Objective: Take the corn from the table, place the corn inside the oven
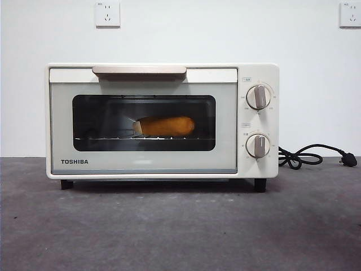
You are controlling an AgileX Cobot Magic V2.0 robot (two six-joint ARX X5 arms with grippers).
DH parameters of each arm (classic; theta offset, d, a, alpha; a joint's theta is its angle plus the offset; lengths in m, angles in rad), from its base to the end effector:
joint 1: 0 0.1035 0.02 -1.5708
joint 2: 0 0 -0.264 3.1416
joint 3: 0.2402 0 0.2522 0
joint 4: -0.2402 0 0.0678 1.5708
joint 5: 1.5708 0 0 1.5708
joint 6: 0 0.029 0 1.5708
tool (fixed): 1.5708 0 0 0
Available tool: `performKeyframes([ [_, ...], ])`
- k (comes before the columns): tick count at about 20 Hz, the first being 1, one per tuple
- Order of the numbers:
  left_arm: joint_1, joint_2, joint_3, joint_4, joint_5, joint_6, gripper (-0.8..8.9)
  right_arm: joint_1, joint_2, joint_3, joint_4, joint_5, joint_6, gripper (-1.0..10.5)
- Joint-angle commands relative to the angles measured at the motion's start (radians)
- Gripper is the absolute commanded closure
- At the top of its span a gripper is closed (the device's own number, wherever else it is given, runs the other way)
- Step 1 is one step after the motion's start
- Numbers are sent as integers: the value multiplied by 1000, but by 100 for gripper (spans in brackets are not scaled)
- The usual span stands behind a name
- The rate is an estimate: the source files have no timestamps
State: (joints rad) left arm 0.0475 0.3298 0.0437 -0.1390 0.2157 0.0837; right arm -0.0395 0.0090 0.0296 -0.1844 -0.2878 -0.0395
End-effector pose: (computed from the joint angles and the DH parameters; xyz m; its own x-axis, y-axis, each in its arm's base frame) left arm 0.1099 -0.0010 0.1378 0.8990 -0.1715 -0.4028 0.1823 0.9832 -0.0118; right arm 0.0943 0.0045 0.1553 0.9565 0.2463 -0.1564 -0.2482 0.9687 0.0073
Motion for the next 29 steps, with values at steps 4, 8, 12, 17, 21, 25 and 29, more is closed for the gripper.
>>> performKeyframes([
  [4, -1, 0, -8, 13, 0, -9, 817, -1, 0, -10, 4, 1, 11, 946],
  [8, -1, 0, -8, 13, 0, -9, 817, -1, 0, -10, 5, 1, 11, 946],
  [12, -6, -55, -8, -14, -3, -9, 817, -1, 0, -10, 5, 1, 11, 946],
  [17, 3, -330, -8, -79, -7, -8, 817, -1, 0, -10, 5, 2, 11, 946],
  [21, 5, -324, -8, -95, -15, -2, 817, -1, 2, -10, 4, 0, 11, 946],
  [25, 5, -324, -8, -100, -34, 3, 817, -1, 2, -10, 4, 1, 10, 946],
  [29, 4, -323, -8, -99, -33, 2, 817, -1, 2, -10, 4, 1, 11, 946],
])
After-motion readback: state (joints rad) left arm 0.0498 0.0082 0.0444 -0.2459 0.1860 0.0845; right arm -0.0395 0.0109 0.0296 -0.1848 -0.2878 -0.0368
